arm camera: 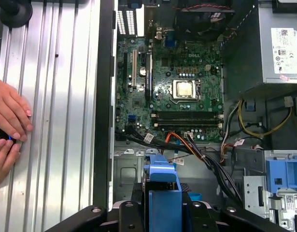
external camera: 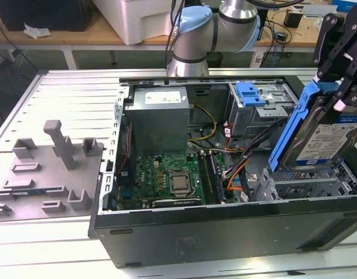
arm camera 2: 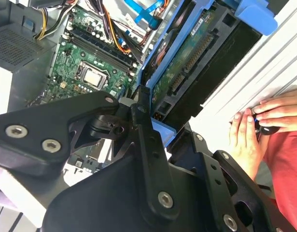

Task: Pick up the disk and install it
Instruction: 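Insert the disk into the insertion slot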

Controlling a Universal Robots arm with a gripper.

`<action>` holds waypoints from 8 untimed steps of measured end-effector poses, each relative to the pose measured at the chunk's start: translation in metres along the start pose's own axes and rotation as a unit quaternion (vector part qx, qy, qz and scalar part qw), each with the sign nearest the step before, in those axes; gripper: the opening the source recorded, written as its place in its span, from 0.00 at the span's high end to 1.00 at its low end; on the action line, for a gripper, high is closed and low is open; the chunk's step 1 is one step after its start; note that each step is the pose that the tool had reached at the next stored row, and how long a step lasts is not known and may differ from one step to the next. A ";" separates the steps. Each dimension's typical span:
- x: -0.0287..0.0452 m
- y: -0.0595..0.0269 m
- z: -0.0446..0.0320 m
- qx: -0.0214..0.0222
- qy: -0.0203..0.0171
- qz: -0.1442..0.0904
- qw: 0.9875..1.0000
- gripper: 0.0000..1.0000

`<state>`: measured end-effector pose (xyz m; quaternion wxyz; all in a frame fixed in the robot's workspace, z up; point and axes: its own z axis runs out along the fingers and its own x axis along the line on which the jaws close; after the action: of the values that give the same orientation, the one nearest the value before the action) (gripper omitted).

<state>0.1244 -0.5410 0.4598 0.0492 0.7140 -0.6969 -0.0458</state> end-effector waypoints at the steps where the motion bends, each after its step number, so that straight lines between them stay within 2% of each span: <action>1: 0.0000 -0.0004 0.0001 -0.001 0.000 0.000 1.000 0.63; 8: 0.0000 -0.0011 0.0013 -0.001 0.000 -0.001 1.000 0.63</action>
<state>0.1253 -0.5410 0.4583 0.0497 0.7147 -0.6961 -0.0461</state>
